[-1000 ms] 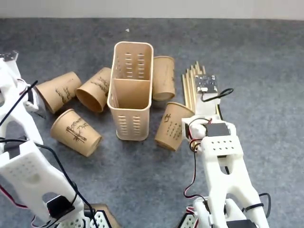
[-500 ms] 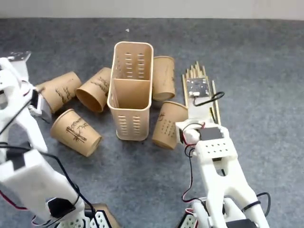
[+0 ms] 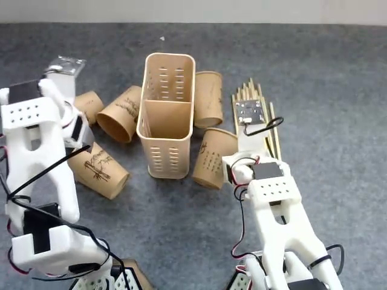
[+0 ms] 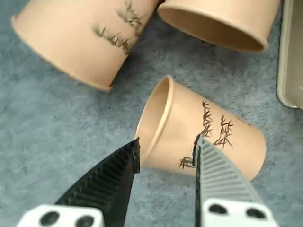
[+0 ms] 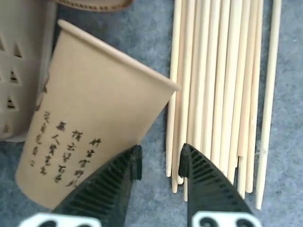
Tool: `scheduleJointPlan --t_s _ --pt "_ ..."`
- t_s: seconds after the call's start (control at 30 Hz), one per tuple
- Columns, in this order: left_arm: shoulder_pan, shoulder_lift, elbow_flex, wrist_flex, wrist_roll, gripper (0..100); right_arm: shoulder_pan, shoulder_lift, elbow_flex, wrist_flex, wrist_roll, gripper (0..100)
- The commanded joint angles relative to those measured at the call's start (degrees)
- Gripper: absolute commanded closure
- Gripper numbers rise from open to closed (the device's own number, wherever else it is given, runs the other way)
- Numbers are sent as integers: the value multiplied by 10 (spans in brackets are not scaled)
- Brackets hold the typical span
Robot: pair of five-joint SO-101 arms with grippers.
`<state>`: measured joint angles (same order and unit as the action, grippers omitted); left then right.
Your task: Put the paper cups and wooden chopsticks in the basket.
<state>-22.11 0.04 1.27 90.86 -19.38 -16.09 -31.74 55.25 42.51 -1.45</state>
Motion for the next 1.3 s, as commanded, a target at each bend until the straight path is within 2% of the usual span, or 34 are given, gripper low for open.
scheduleJointPlan --t_s 0.0,0.23,0.43,0.53,0.67,0.87,1.13,1.27 --pt "16 -25 18 -22 -40 788 -4 -6 -3 -6 -1 856" --pt "15 -17 53 -25 -67 788 -4 -6 -3 -6 -1 856" --pt "17 80 56 -33 -87 793 -4 -6 -3 -6 -1 856" --pt "18 86 49 -30 -95 850 -4 -6 -3 -6 -1 856" --pt "19 53 15 4 -95 952 -4 -6 -3 -6 -1 856" --pt "31 -29 -71 99 -95 965 -4 -6 -3 -6 -1 856" --pt "121 -142 -37 104 -91 989 -4 -6 -3 -6 -1 856" --pt "153 -184 -60 104 -83 997 -4 -6 -3 -6 -1 856"
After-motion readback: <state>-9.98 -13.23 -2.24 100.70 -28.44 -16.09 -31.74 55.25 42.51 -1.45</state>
